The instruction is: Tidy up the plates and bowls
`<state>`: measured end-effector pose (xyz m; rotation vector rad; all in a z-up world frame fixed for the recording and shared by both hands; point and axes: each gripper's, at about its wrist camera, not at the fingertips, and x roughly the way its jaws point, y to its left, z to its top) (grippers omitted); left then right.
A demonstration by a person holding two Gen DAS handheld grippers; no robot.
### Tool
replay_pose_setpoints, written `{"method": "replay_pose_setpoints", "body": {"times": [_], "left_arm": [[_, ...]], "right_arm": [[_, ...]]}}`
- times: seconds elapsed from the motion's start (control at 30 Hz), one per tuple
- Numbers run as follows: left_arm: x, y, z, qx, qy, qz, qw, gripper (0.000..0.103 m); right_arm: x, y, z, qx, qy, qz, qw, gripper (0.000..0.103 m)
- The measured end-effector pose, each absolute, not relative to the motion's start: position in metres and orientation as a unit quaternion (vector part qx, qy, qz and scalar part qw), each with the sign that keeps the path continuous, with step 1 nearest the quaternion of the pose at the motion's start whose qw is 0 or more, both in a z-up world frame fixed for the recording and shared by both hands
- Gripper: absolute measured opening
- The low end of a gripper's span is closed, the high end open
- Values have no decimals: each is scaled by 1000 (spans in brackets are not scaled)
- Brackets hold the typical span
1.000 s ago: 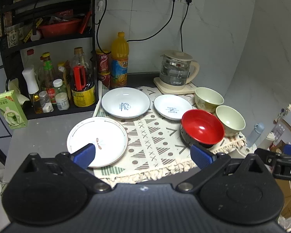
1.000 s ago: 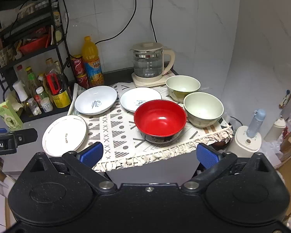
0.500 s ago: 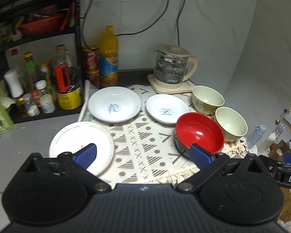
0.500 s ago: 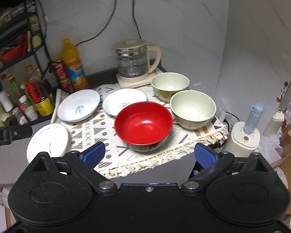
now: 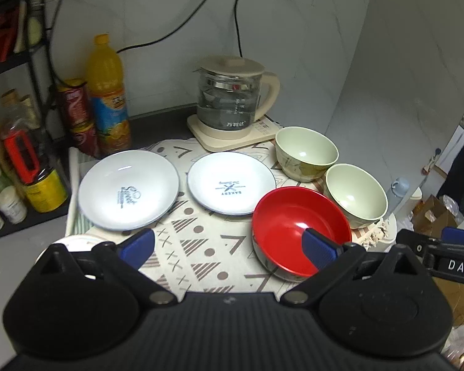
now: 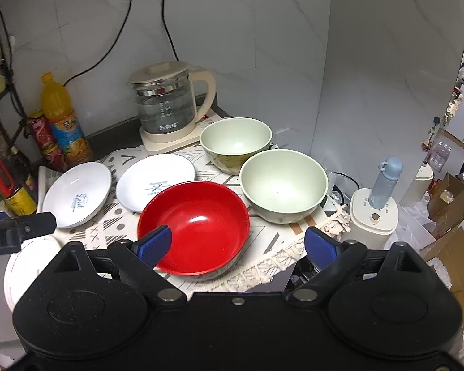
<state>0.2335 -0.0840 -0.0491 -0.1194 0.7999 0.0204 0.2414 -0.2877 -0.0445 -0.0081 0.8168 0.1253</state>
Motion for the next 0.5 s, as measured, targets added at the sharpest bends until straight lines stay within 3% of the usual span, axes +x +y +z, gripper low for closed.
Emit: {"method": "replay_pose_setpoints", "body": {"times": [0.5], "left_arm": [[300,-111,-68,-49,419,13,906,101]], "right_arm": [[305,-301,-60,-9,425,61,903,88]]}}
